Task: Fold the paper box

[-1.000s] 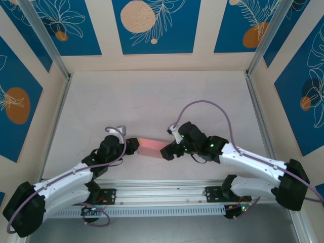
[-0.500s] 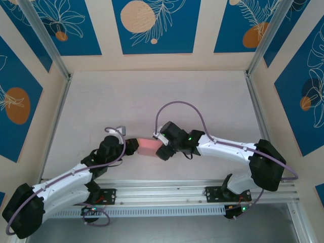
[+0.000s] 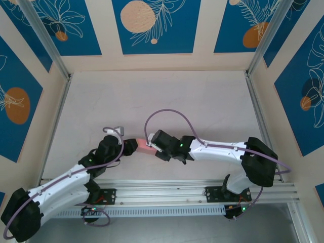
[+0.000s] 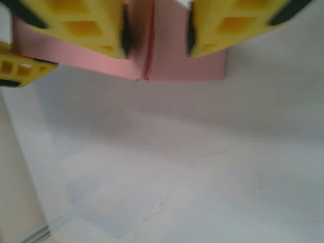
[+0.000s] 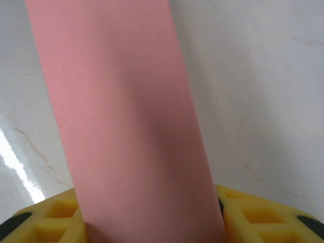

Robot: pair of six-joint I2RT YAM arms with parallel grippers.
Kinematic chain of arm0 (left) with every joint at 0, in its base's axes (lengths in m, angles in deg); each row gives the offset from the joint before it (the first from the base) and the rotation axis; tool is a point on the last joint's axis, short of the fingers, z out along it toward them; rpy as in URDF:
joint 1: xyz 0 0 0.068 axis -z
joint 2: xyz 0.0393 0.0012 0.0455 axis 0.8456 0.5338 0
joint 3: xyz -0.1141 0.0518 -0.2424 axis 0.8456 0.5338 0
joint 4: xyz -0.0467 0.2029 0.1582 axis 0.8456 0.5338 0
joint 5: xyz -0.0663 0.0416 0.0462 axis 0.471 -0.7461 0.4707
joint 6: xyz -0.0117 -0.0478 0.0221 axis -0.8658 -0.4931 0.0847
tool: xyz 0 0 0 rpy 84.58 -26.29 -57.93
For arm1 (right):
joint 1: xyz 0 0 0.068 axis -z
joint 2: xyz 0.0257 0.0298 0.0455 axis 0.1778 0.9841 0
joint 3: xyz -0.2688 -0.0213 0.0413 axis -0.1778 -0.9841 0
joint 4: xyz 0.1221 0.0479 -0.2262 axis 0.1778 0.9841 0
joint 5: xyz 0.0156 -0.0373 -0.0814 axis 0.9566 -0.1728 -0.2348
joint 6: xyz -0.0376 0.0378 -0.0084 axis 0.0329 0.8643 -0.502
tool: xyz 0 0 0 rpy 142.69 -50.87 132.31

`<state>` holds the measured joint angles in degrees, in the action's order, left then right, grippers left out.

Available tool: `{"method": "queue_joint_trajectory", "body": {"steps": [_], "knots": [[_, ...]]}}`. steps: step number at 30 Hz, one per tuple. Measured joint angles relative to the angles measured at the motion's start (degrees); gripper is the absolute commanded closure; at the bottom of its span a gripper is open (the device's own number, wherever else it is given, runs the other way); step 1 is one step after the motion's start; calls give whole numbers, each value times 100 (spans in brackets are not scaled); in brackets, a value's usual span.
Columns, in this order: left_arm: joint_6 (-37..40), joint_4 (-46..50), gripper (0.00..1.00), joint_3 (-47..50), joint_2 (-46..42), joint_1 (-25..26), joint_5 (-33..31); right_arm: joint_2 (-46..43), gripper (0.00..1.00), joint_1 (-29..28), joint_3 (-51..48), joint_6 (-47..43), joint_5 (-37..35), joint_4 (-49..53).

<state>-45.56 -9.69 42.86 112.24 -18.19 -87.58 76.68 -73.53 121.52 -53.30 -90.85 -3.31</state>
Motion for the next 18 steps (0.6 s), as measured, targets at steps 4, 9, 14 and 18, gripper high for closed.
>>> {"method": "queue_joint_trajectory", "body": {"steps": [4,9,14,18], "knots": [[273,946,30,-378,-278,-109,-234,144,75,-31,72,-162,-828,-133],[577,1362,23,-1032,-407,-651,-481,511,75,9,107,-664,-1633,-623],[824,1390,20,-1261,-404,-1193,-612,1357,75,219,260,-1478,-2109,-1823],[1051,1447,19,-1303,-404,-1384,-754,2031,73,470,424,-2223,-2441,-2953]]}}
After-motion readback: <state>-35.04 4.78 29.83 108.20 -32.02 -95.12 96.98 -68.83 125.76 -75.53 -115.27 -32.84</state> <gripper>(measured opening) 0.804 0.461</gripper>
